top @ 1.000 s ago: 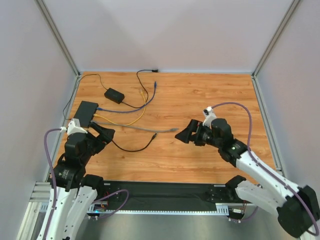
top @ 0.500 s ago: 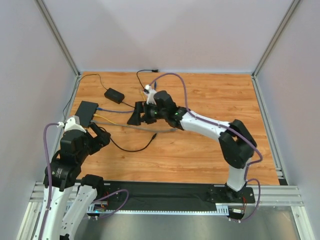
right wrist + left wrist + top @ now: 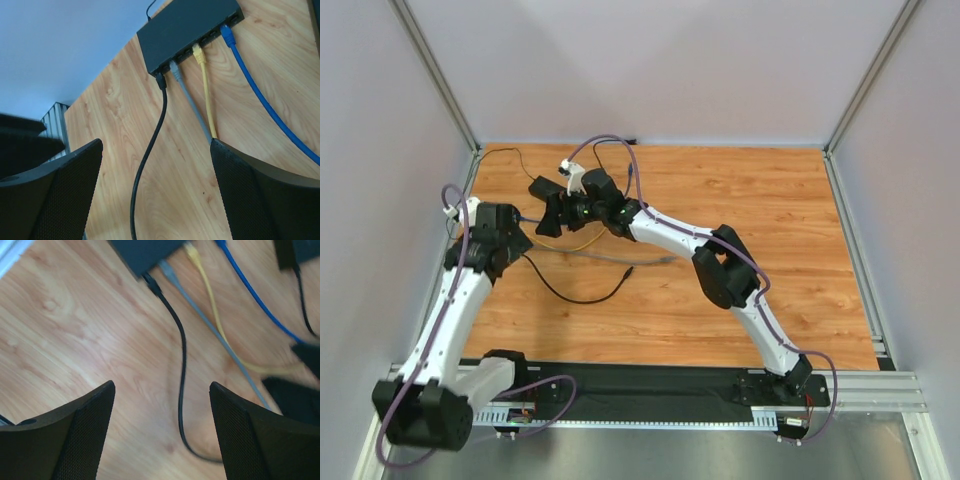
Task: Pull the plug from the switch port
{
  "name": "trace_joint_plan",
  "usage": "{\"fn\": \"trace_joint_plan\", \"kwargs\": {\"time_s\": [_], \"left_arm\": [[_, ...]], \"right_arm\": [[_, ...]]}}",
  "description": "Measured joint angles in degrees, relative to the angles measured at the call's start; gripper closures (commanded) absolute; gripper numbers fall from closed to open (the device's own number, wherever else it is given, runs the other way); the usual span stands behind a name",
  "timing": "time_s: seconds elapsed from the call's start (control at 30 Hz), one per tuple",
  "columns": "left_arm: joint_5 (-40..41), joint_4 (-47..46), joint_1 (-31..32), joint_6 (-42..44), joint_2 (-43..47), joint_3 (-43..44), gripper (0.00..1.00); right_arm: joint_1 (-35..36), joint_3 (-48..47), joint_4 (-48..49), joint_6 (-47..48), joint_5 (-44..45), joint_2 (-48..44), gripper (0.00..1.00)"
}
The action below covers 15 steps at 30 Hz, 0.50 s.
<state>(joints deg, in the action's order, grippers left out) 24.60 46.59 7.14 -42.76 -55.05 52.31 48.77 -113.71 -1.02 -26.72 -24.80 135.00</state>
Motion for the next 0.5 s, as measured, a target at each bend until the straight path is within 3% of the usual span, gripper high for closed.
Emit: {"fn": "trace_joint_plan", "kwargs": {"time_s": [0.23,0.33,0.4,0.47,0.5], "left_arm": [[-5.5,-5.2,-19.7,-2.7,-21.2,9.1,0.18],[-5.8,-6.9,-21.6,-1.7,-27.9,13.0,0.39],[-4.3,-7.5,-21.5,0.4,-32.1,16.3,0.47],[-1.9,-8.4,-21.4,2.5,-36.0,20.0,0.62],[-1.0,-8.6,-21.4,4.1,-37.6,21.6,0.76]], "right_arm": [[-0.1,1.2,1.6,0.7,-1.2,1.6,0.11],[-0.2,1.6,2.2,0.5,-2.1,1.7,0.11],[-0.4,2.1,3.5,0.4,-2.7,1.7,0.11],[-0.6,3.0,4.3,0.4,-3.1,1.6,0.12],[-0.7,3.5,4.7,0.4,-3.3,1.6,0.12]]}}
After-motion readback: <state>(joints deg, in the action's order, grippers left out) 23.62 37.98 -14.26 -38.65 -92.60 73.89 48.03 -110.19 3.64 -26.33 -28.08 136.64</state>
